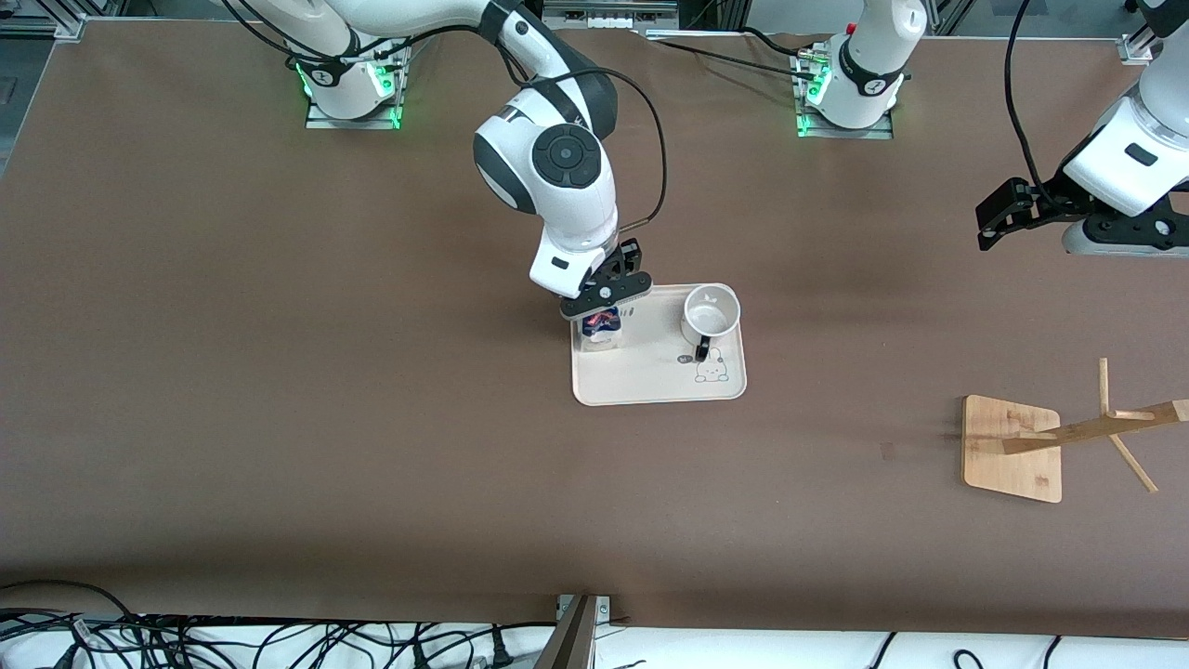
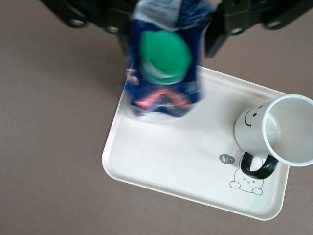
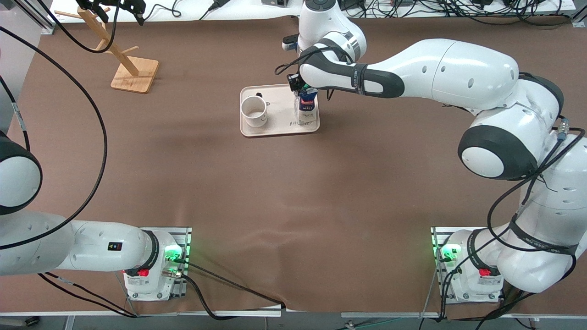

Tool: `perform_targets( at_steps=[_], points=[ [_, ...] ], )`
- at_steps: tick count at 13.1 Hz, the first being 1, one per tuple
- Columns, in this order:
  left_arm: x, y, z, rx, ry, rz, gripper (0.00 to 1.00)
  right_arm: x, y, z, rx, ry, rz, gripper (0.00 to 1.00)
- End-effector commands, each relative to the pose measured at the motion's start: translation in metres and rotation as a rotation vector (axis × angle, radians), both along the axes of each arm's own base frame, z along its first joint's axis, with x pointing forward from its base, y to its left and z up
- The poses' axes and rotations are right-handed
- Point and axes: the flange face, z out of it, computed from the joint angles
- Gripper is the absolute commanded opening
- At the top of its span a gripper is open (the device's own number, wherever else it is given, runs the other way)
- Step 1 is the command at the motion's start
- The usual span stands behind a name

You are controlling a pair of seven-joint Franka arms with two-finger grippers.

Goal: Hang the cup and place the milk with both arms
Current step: 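Lift the carton with the right gripper while the left gripper reaches the mug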

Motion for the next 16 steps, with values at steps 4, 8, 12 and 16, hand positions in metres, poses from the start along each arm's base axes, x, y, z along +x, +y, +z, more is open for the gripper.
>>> perform_targets(
  at_steps=[4,8,12,16],
  points=[
    [0.002,-0.004,0.005,-0.018,0.018,-0.015,1.00,0.006,0.000,0.015,0.004,-0.019,-0.013,0.41],
    [0.018,-0.013,-0.015,-0.032,0.044,-0.026,1.00,0.020,-0.020,0.058,-0.010,0.007,-0.045,0.42],
    [0.043,-0.073,-0.031,-0.076,0.062,-0.078,1.00,0.076,-0.106,0.101,0.030,0.007,-0.136,0.43],
    [0.033,-0.139,-0.043,-0.067,0.078,0.033,1.00,0.114,-0.222,0.096,0.004,0.061,-0.137,0.43]
  ],
)
